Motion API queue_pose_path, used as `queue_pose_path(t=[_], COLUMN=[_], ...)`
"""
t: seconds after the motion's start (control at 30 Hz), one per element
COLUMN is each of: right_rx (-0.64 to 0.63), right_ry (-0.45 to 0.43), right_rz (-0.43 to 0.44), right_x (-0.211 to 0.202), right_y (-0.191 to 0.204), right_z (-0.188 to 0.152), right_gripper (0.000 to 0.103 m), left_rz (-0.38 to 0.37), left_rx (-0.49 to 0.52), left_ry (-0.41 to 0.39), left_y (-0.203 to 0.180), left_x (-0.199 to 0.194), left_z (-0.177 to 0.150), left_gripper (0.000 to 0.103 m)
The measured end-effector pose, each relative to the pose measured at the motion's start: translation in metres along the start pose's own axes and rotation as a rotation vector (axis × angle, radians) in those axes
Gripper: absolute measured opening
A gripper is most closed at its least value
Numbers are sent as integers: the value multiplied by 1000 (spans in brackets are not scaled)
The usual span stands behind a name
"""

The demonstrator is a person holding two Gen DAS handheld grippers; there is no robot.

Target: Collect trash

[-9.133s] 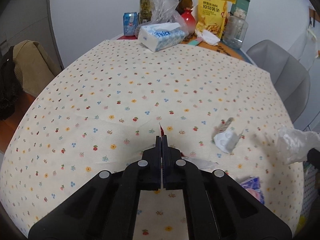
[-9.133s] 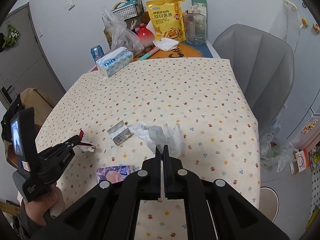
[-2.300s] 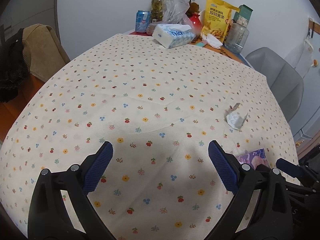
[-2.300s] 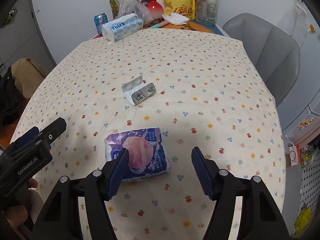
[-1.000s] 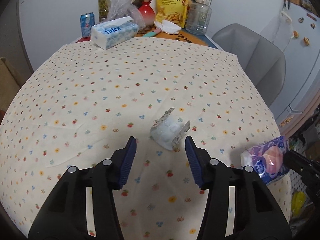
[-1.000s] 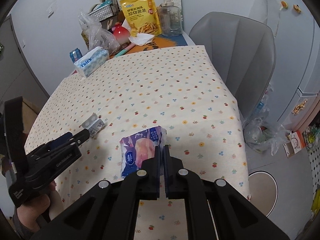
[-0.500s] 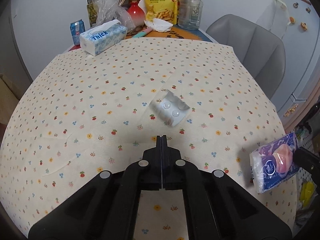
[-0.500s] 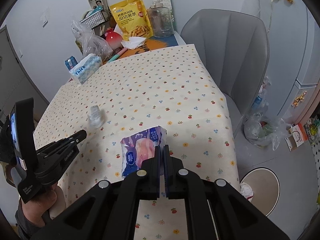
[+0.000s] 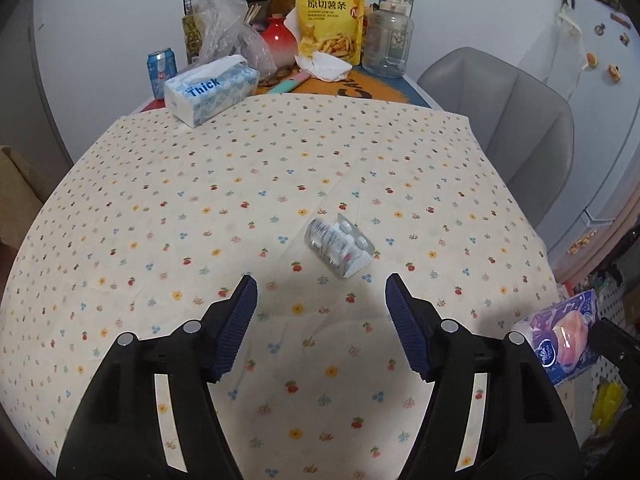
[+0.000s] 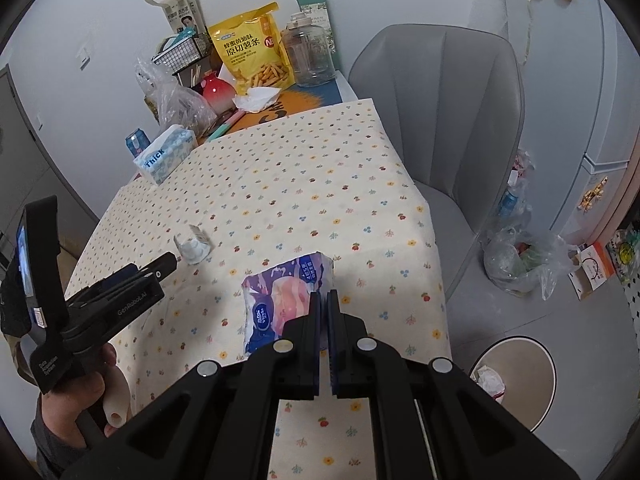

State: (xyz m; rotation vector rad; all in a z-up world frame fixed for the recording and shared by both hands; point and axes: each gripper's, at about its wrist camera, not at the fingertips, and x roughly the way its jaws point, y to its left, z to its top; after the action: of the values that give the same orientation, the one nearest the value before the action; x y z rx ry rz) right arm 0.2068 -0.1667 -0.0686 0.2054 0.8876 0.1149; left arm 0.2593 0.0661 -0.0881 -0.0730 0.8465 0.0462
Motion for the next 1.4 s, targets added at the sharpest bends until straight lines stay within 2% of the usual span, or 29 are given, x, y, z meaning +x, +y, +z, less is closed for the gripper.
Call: queue_pose_path(t=[0.07,0.17,0.3,0.5,0.53,0.63,0.7,0.77,0.93,1.4], right_rx=[-1,-6,-12,4,7,12,16,19,20,43], right_ry=[5,13,33,60,64,68,65,56,26,-52], right_rz=[4,9,17,24,25,26,25,23,16,-22], right_x=[5,12,27,46,49,51,49,44,23,-34], right_y=[-1,-1,0,-9,-11,-13,-14,-15,-15,-31], right_z=[6,12,22,25,24,23,22,21,16,-1], right_gripper=[4,4,4,4,4,4,4,4,4,4], left_rz=[0,-1,27,73,76,73,77,81,70,-7], left_rx=[5,18,25,-19,-17,-11,-8,2,22,64], left_ry=[2,11,35,43,44,70,55,40,13,-48], left_y=[-5,-15,-24,-18,-18,-21,-22,-24,-28,-58], left_x=[5,15,35,55,58,64,59,51,28,-26], left_z=[3,9,16,24,24,22,20,19,15,-5], left_gripper=[76,80,82,81,78,48,44,36,24,24])
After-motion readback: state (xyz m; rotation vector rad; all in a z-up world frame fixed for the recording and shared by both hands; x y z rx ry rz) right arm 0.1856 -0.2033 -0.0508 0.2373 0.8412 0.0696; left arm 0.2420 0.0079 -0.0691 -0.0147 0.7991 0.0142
